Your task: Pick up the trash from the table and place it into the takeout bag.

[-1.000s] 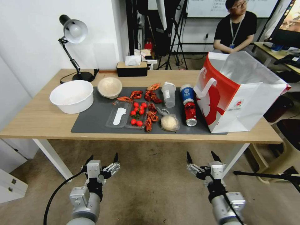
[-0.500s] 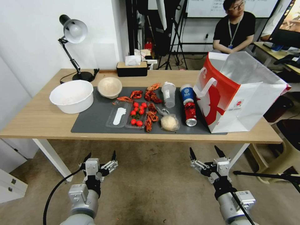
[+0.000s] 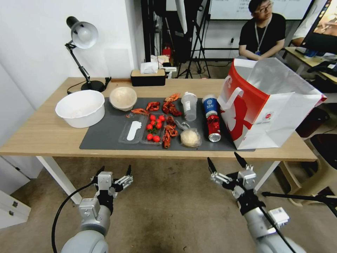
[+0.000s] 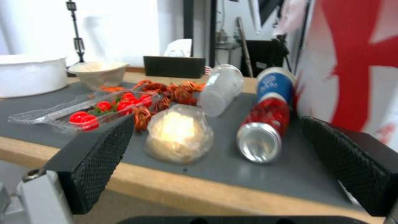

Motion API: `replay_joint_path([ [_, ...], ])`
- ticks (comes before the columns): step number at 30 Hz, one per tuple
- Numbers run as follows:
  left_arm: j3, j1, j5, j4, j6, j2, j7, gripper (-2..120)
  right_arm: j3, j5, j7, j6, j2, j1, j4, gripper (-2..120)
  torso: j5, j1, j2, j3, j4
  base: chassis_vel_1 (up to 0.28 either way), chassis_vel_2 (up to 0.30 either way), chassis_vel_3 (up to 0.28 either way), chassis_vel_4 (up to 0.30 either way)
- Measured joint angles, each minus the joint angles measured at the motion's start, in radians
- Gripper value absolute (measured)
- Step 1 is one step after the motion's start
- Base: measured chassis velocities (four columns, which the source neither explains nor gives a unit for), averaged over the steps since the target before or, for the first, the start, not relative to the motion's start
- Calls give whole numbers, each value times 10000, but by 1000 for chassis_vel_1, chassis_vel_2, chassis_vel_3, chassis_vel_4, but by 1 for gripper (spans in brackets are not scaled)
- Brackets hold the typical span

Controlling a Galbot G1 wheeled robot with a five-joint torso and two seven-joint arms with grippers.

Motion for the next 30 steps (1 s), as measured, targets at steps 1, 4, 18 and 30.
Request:
replay_joint_path([
  [1,0,0,0,0,0,0,0,100,0,0,0,0,0,0,0,100,0,0,0,0,0,0,0,0,0],
  [4,-61,51,0,-45,5,2,-1,100,-402,354,-1,68,-405,896,-591,100,0,0,0,0,-1,0,0,0,0],
  [18,-283,257,58,-156,-2,-196,-73,100,-2161,1131,625,-1000,-908,3938,-2551,100,-3,2,0,0,0,0,0,0,0],
  [30,-355,353,115,-142,-70,-348,-103,100,-2947,920,1644,-2584,-732,4693,-3035,100,-1,2,0,0,-1,0,0,0,0],
])
